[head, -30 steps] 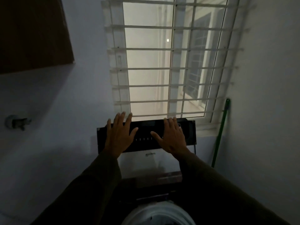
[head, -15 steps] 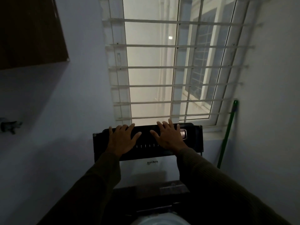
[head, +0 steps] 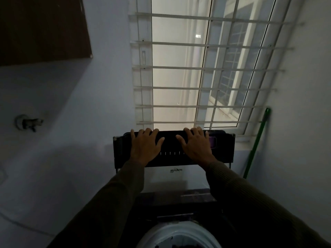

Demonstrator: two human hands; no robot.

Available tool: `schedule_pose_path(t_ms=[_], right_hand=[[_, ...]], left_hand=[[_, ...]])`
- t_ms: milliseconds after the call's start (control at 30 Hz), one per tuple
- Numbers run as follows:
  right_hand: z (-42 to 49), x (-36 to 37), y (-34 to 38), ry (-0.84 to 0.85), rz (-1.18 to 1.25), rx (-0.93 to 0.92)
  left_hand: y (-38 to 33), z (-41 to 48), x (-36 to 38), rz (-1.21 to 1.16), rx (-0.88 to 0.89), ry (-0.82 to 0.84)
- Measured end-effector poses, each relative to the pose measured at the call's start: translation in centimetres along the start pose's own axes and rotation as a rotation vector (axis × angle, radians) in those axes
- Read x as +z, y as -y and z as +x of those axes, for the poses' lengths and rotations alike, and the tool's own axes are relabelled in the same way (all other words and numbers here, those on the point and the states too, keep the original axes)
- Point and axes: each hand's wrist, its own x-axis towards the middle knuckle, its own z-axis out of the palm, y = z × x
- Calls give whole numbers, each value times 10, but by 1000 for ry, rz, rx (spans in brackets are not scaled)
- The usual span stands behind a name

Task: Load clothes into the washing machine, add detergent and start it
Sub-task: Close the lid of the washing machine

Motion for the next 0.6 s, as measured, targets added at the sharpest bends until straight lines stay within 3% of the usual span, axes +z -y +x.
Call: schedule_pose_path(t_ms=[600], right_hand=[[-82,-50,5,-81,-51,-61]], left_hand=[[-27,-74,-50,129,-1,-57]])
